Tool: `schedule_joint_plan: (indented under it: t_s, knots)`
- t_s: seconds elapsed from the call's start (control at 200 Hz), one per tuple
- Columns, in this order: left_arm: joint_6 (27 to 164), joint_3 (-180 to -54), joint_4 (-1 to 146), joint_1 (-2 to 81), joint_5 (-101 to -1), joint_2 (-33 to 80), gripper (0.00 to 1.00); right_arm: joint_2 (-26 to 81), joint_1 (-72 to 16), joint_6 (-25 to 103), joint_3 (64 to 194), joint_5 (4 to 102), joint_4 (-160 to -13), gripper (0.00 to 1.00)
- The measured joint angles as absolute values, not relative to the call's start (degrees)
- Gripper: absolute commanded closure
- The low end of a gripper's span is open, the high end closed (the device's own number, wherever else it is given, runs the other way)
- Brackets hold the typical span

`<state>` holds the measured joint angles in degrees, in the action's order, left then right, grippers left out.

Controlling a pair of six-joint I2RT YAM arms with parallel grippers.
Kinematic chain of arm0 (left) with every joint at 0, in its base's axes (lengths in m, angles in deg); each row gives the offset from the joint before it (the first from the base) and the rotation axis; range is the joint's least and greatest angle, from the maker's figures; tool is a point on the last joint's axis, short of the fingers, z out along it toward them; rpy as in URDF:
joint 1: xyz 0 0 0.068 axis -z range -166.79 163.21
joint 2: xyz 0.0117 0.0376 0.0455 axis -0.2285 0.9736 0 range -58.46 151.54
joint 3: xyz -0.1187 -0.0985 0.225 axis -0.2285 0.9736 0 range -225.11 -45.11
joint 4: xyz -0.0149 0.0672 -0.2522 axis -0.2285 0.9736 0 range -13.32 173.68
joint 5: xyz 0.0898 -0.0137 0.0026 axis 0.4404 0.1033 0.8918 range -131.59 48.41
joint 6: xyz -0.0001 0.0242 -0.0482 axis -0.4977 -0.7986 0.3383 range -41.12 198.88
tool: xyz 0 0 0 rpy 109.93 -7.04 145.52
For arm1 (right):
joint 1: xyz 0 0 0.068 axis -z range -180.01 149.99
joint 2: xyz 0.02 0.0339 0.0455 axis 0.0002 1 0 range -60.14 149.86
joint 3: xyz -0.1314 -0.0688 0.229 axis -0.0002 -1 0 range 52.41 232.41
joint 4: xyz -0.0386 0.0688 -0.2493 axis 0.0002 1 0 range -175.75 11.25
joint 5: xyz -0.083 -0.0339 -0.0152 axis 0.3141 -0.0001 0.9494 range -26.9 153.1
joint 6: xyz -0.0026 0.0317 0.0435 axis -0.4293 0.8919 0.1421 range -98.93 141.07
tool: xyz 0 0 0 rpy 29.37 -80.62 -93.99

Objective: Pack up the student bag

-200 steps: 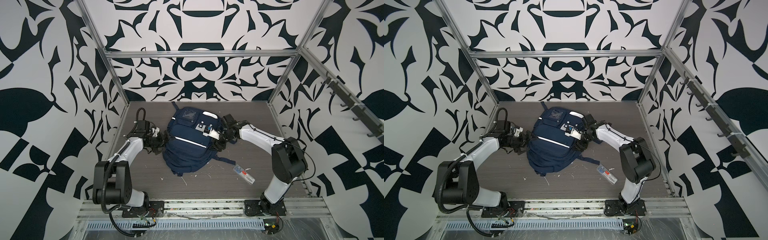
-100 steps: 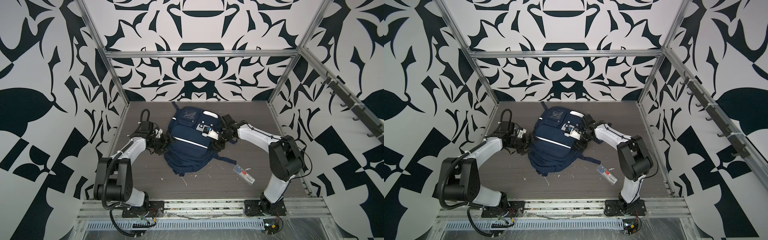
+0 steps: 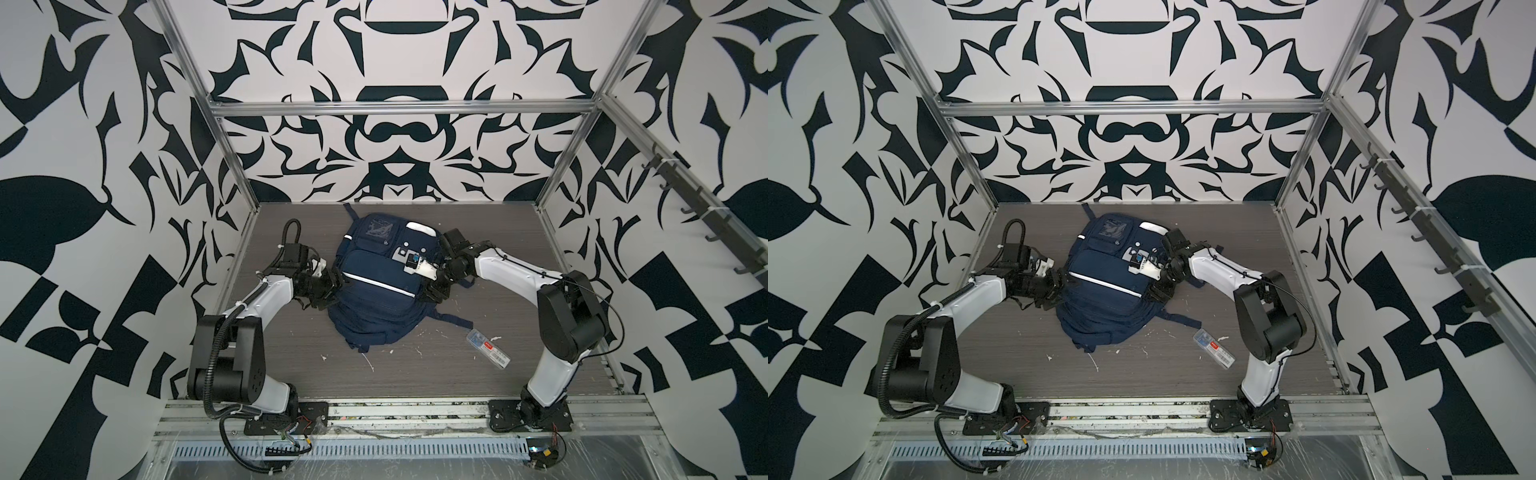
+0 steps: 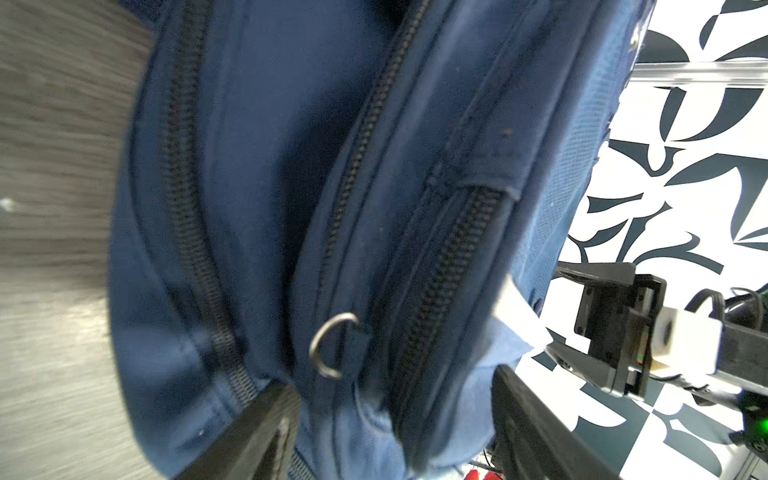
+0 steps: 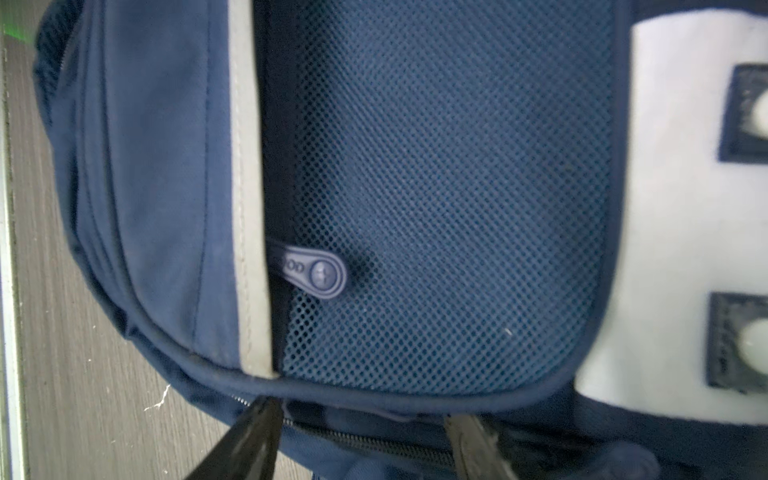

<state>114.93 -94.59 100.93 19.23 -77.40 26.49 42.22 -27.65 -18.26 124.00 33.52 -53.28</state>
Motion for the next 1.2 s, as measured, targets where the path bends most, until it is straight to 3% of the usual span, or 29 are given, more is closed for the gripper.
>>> schedule_joint_plan:
  t_s: [0.365, 0.55, 0.885, 1.2]
  knots:
    - [114.9, -94.2, 100.5, 19.3, -77.4, 26.5, 0.27, 41.4, -28.0, -18.2, 123.0, 32.8, -53.6, 0.21]
    - [114.9, -94.2, 100.5, 19.3, -77.4, 26.5, 0.27, 41.5, -28.0, -17.9, 123.1, 32.1, -53.4, 0.35]
    - [114.9, -94.2, 100.4, 19.3, -77.3, 26.5, 0.28, 41.9, -30.1, -16.5, 122.9, 30.7, -52.8, 0.42]
    - [115.5, -91.5, 99.0, 19.7, -77.7, 26.5, 0.32, 39.6, -32.4, -14.3, 119.4, 29.1, -54.3, 0.6]
